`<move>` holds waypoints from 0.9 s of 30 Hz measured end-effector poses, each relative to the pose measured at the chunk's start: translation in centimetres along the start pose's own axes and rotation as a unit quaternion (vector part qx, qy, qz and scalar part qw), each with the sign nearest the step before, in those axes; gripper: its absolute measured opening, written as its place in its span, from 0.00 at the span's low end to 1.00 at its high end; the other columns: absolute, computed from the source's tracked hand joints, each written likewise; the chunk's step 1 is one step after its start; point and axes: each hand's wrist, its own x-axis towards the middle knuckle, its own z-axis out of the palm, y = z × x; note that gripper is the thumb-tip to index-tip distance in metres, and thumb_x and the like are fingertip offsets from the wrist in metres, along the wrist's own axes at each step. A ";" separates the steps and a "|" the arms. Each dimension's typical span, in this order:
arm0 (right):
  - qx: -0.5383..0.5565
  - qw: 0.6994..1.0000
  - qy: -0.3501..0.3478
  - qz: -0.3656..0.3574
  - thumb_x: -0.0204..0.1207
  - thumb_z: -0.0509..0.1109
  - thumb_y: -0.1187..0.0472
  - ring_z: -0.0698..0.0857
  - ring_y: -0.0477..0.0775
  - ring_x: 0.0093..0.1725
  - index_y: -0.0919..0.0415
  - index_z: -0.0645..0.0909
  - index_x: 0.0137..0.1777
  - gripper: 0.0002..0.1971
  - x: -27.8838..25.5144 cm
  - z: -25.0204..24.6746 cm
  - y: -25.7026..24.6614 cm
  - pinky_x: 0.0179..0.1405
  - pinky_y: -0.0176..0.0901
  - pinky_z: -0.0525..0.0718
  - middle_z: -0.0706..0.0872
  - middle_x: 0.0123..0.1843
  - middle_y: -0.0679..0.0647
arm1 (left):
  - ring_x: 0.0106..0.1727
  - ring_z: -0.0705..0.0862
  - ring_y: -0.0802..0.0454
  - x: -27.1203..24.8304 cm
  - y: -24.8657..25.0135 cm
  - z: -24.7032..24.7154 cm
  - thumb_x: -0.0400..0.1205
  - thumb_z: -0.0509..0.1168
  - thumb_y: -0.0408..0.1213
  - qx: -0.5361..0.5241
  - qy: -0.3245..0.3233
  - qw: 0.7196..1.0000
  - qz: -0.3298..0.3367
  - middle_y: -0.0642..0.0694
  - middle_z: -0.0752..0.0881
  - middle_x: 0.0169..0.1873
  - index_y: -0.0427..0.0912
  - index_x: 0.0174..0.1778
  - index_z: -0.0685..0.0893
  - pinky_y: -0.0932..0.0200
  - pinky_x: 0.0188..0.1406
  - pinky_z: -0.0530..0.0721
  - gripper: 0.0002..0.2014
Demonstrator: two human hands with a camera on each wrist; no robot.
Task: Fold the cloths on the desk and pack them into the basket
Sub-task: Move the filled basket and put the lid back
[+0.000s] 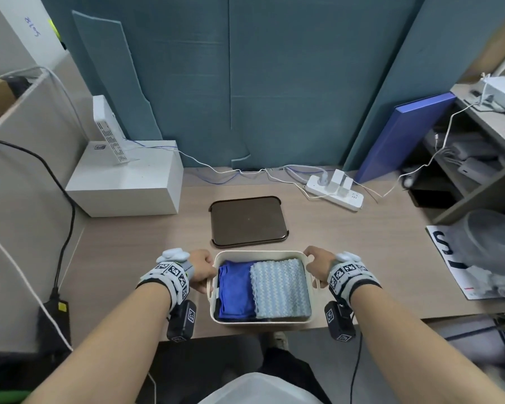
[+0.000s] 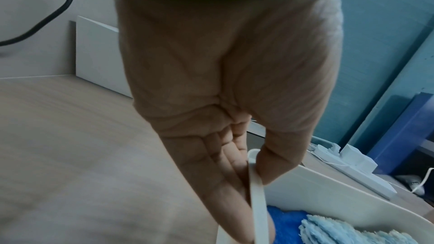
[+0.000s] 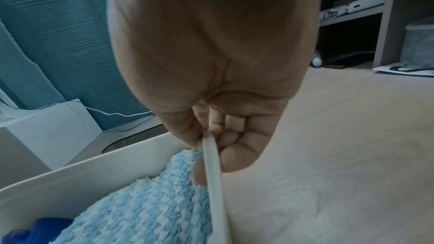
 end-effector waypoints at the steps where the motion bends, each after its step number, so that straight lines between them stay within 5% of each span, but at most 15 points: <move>1: 0.008 1.000 -0.003 0.002 0.71 0.61 0.56 0.96 0.61 0.42 0.42 0.78 0.59 0.17 0.0 -0.2 -0.1 0.45 0.60 0.94 0.95 0.39 0.58 | 0.21 0.86 0.46 0.0 0.1 -0.1 0.81 0.63 0.25 0.002 -0.003 1.000 -0.003 0.36 0.84 0.32 0.39 0.46 0.75 0.54 0.19 0.87 0.06; 4: 0.027 1.000 0.012 0.011 0.72 0.63 0.54 0.89 0.59 0.37 0.43 0.80 0.64 0.19 1.1 -1.4 -0.7 0.34 0.50 0.87 0.90 0.43 0.58 | 0.27 0.86 0.43 0.6 0.7 -0.9 0.81 0.66 0.37 0.009 0.009 1.000 -0.014 0.37 0.85 0.34 0.39 0.48 0.79 0.55 0.26 0.86 0.06; 7: 0.056 0.998 0.041 0.008 0.78 0.65 0.49 0.90 0.58 0.44 0.45 0.78 0.67 0.17 3.9 -3.4 -1.3 0.38 0.49 0.85 0.89 0.50 0.61 | 0.34 0.83 0.43 2.2 1.8 -2.4 0.83 0.64 0.49 -0.008 0.050 0.998 -0.029 0.39 0.84 0.37 0.38 0.48 0.81 0.57 0.34 0.79 0.15; 11: 0.080 0.996 0.045 -0.011 0.73 0.65 0.44 0.86 0.61 0.46 0.54 0.78 0.68 0.25 7.0 -6.2 -3.5 0.43 0.51 0.82 0.88 0.51 0.61 | 0.50 0.89 0.37 11.4 -0.8 -4.2 0.62 0.60 0.68 -0.014 0.106 0.993 -0.055 0.38 0.89 0.46 0.46 0.50 0.83 0.46 0.57 0.87 0.32; 14: 0.075 0.997 0.028 -0.019 0.69 0.63 0.44 0.82 0.62 0.47 0.66 0.77 0.69 0.33 9.8 -7.4 -5.3 0.48 0.53 0.79 0.85 0.50 0.63 | 0.52 0.88 0.36 16.2 -2.0 -4.5 0.62 0.59 0.67 -0.015 0.114 0.991 -0.071 0.38 0.89 0.47 0.46 0.51 0.82 0.38 0.62 0.86 0.32; 18: 0.053 0.999 -0.001 -0.012 0.61 0.65 0.35 0.91 0.65 0.58 0.54 0.78 0.66 0.35 14.4 -7.6 -6.6 0.67 0.63 0.87 0.88 0.60 0.62 | 0.54 0.88 0.35 16.6 0.6 -4.3 0.67 0.61 0.68 -0.038 0.108 0.990 -0.081 0.36 0.89 0.51 0.43 0.50 0.83 0.39 0.61 0.85 0.31; 20: 0.039 0.999 -0.017 -0.006 0.61 0.66 0.36 0.90 0.66 0.60 0.52 0.78 0.62 0.31 17.6 -7.5 -6.4 0.68 0.68 0.87 0.87 0.59 0.62 | 0.54 0.88 0.35 17.4 1.6 -4.3 0.75 0.62 0.64 -0.048 0.104 0.989 -0.089 0.36 0.88 0.50 0.41 0.50 0.83 0.42 0.58 0.85 0.27; 23: 0.012 0.999 -0.045 0.001 0.55 0.64 0.33 0.91 0.63 0.54 0.46 0.81 0.54 0.29 22.0 -7.0 -5.9 0.62 0.67 0.90 0.89 0.56 0.61 | 0.55 0.89 0.33 20.0 1.3 -4.1 0.72 0.63 0.68 -0.080 0.095 0.987 -0.102 0.33 0.89 0.50 0.42 0.50 0.83 0.39 0.59 0.85 0.30; 25: 0.048 0.998 -0.037 0.021 0.60 0.67 0.33 0.91 0.62 0.54 0.45 0.81 0.52 0.24 22.2 -6.7 -6.4 0.64 0.63 0.89 0.89 0.56 0.58 | 0.54 0.89 0.34 19.7 2.4 -3.9 0.75 0.64 0.67 -0.118 0.090 0.983 -0.110 0.32 0.88 0.48 0.38 0.55 0.83 0.43 0.57 0.84 0.32; 27: 0.093 0.995 -0.038 0.023 0.70 0.70 0.39 0.87 0.62 0.59 0.52 0.80 0.56 0.21 20.4 -6.6 -8.0 0.69 0.59 0.85 0.87 0.58 0.58 | 0.47 0.85 0.39 16.0 6.0 -4.2 0.85 0.64 0.55 -0.160 0.081 0.977 -0.117 0.38 0.83 0.39 0.32 0.59 0.81 0.51 0.52 0.82 0.24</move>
